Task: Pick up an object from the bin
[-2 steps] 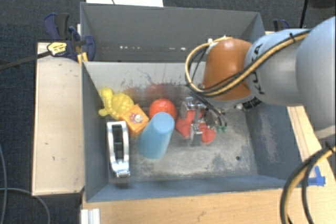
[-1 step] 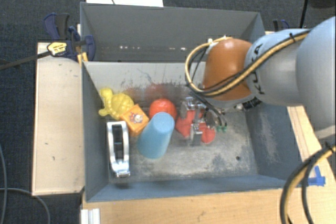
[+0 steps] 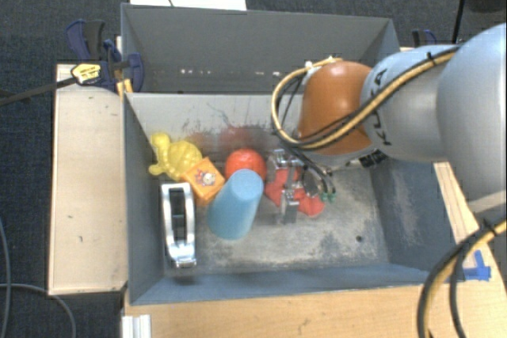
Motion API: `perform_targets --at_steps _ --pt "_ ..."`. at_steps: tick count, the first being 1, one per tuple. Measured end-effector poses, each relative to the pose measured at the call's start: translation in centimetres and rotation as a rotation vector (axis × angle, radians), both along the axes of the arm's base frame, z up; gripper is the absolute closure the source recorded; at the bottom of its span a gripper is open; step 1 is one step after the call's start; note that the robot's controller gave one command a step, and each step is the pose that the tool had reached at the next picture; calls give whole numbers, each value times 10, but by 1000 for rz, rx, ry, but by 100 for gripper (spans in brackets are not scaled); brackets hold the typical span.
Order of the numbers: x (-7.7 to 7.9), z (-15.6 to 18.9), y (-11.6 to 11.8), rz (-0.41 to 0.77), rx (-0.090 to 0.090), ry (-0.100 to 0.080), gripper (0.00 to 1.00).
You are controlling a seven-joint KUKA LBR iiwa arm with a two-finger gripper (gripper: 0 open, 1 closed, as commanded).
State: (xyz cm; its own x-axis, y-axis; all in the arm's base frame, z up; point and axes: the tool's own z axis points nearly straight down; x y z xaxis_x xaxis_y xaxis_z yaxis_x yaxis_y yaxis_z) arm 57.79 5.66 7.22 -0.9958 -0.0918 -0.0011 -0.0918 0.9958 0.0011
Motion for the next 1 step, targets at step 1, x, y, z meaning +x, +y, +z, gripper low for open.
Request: perform_targets --at_steps 1 --pt "1 -1 16 26 0 -4 0"
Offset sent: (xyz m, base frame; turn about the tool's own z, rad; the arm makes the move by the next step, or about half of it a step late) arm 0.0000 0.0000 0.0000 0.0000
